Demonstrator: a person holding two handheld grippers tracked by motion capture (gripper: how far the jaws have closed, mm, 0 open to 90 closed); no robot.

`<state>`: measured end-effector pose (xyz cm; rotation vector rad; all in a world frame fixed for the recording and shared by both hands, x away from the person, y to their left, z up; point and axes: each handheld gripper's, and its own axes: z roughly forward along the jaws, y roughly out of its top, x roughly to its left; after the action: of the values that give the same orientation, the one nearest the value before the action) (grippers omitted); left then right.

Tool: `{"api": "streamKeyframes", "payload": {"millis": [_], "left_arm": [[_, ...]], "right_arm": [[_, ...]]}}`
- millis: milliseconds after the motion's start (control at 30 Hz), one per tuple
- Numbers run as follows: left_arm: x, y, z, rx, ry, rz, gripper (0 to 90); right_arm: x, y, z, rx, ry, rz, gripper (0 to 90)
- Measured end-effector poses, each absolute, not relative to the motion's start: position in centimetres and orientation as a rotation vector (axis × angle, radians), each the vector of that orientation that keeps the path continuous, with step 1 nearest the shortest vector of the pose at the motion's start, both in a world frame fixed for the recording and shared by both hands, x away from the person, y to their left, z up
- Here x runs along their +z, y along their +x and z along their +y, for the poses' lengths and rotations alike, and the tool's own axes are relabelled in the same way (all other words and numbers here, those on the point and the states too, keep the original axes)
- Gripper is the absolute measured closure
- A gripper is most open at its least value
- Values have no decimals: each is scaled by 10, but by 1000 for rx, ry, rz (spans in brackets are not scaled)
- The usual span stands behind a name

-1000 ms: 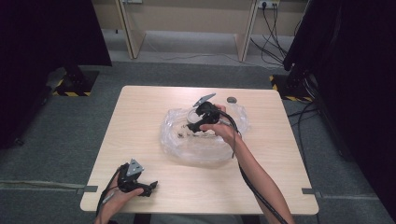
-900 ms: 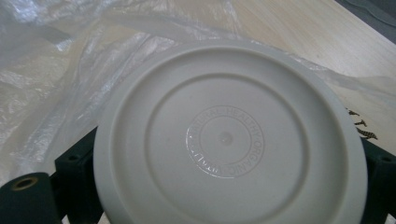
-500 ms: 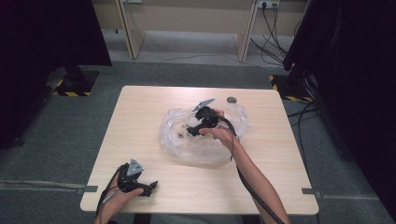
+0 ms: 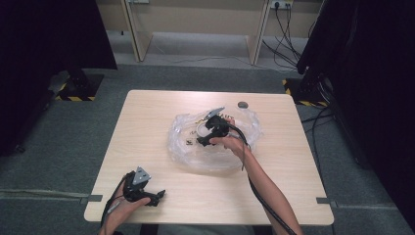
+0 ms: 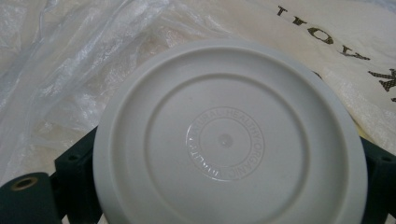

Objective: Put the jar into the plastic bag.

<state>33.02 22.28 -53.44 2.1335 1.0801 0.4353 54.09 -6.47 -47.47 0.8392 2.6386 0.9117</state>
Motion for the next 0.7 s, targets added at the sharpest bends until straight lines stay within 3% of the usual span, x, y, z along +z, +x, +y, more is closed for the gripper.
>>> {"api": "streamKeyframes", "payload": {"millis": [367,700], "left_arm": [[-534,330,223,436,2133,1080,0],[-534,330,223,436,2133,1080,0]], "right_arm": [[-471,541,-66,891,882,2646,93],[-442,537,-69,948,882,2597,63]]}}
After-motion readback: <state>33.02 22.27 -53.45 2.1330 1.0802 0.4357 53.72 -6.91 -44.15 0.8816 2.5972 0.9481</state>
